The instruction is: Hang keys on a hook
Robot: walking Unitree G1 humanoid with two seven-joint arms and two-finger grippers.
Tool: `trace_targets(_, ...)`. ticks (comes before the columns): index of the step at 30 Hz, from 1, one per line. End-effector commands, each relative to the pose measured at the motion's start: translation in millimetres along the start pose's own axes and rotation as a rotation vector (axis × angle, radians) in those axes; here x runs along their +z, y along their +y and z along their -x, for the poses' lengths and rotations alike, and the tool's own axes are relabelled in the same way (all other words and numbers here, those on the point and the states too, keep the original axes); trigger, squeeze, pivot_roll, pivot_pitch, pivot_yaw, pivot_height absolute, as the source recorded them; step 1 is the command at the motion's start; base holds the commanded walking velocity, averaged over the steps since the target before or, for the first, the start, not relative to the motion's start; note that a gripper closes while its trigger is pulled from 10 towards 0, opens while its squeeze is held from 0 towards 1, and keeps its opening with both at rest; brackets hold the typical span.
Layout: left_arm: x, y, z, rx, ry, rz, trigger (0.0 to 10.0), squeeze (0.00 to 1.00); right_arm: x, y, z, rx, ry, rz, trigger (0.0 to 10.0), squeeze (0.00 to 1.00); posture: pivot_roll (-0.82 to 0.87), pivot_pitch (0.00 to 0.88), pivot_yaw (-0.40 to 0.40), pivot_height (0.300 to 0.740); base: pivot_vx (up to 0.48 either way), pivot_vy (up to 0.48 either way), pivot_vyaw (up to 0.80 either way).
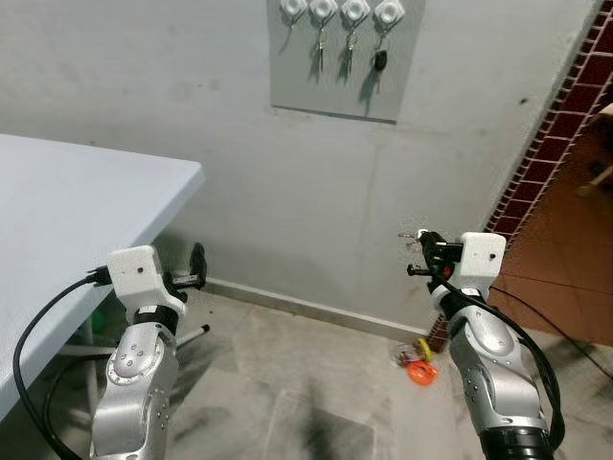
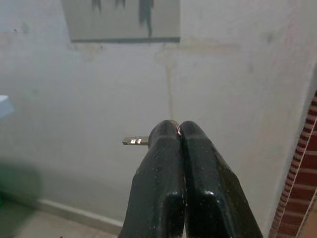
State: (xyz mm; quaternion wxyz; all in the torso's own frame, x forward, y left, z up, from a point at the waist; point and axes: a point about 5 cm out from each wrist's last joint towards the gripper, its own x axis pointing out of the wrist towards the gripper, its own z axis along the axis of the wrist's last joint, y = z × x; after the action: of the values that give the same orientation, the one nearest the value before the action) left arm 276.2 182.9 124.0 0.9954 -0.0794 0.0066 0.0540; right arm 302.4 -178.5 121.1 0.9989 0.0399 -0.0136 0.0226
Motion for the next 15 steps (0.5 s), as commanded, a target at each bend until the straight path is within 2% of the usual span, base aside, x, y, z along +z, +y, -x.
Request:
trace_targets(1, -3.3, 3.8, 1.9, 0.022, 0.015, 0.013, 10.0, 0.0, 7.3, 2.2, -3.1, 0.019, -0.019, 0.009, 10.0, 0.0, -0.04, 0.059, -0.026, 0.74, 0.0, 0.0, 0.0)
trace_targets(11, -2.5, 6.1, 2.2, 0.041, 0.005, 0.019, 10.0, 0.0, 7.3, -1.1, -0.3, 0.018, -0.017, 0.015, 10.0, 0.0, -0.04, 0.061, -0.028, 0.74, 0.0, 0.0, 0.0)
trace_targets(13, -4.2, 9.3, 2.5, 0.063, 0.022, 0.088, 10.0, 0.0, 6.6, -2.9, 2.7, 0.021, -0.011, 0.012, 10.0, 0.0, -0.04, 0.067, -0.032, 0.74, 0.124, 0.0, 0.0)
trace_targets(15, -4.2, 9.8, 2.7, 0.065, 0.021, 0.092, 10.0, 0.0, 6.7, -3.9, 3.1, 0.017, -0.01, 0.021, 10.0, 0.0, -0.04, 0.067, -0.032, 0.74, 0.262, 0.0, 0.0)
